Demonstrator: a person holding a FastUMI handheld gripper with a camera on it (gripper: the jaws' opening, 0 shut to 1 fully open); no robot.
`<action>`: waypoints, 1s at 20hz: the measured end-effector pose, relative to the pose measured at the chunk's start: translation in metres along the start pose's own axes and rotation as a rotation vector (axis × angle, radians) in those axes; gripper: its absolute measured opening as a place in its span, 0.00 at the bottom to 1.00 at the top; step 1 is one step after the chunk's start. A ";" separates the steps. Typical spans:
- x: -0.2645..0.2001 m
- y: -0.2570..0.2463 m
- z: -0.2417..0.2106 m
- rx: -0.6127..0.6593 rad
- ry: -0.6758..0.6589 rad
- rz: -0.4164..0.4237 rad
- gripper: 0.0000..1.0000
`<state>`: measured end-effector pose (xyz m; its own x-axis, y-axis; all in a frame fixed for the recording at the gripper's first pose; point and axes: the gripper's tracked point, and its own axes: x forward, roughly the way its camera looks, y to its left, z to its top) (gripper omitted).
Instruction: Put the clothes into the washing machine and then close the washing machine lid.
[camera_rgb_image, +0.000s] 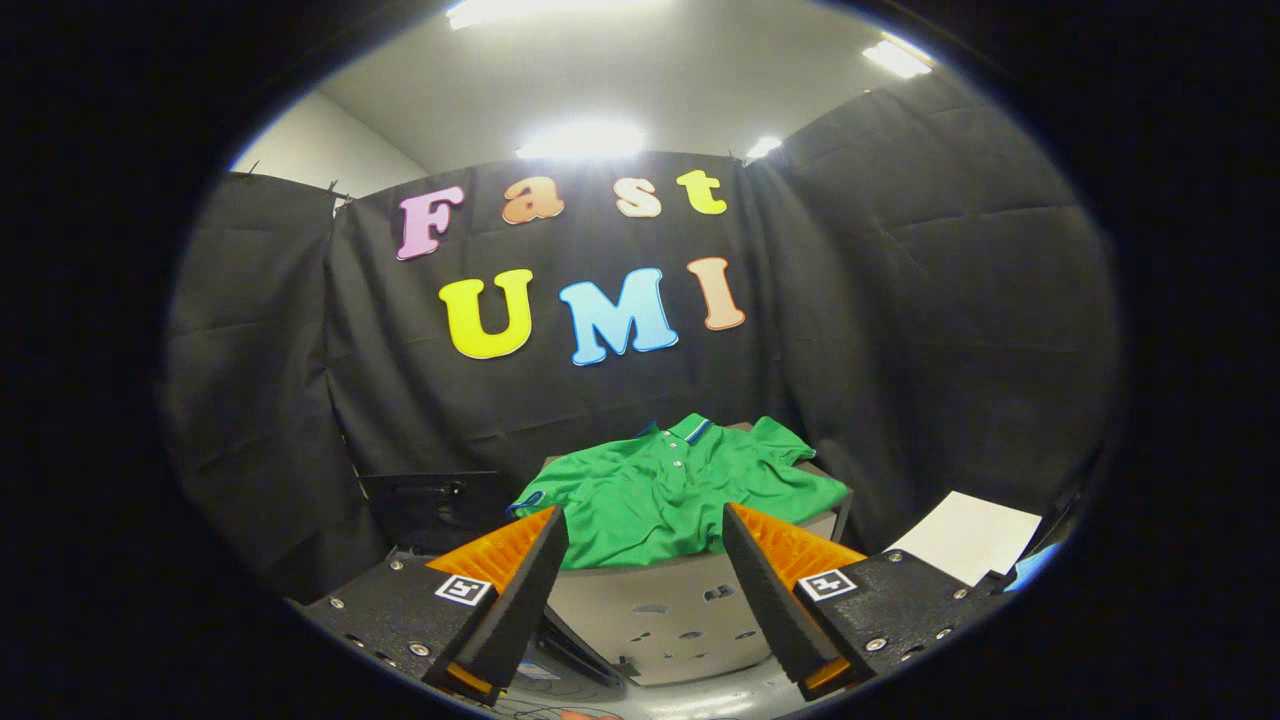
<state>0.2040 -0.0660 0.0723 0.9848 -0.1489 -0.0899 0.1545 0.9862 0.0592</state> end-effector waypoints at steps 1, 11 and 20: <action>0.015 -0.007 0.005 -0.003 0.016 -0.017 0.96; 0.143 -0.035 -0.009 0.008 0.235 -0.052 0.96; 0.214 -0.018 -0.045 -0.098 0.454 -0.009 0.96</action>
<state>0.4087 -0.1124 0.0074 0.8455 -0.1322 -0.5174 0.1329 0.9905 -0.0358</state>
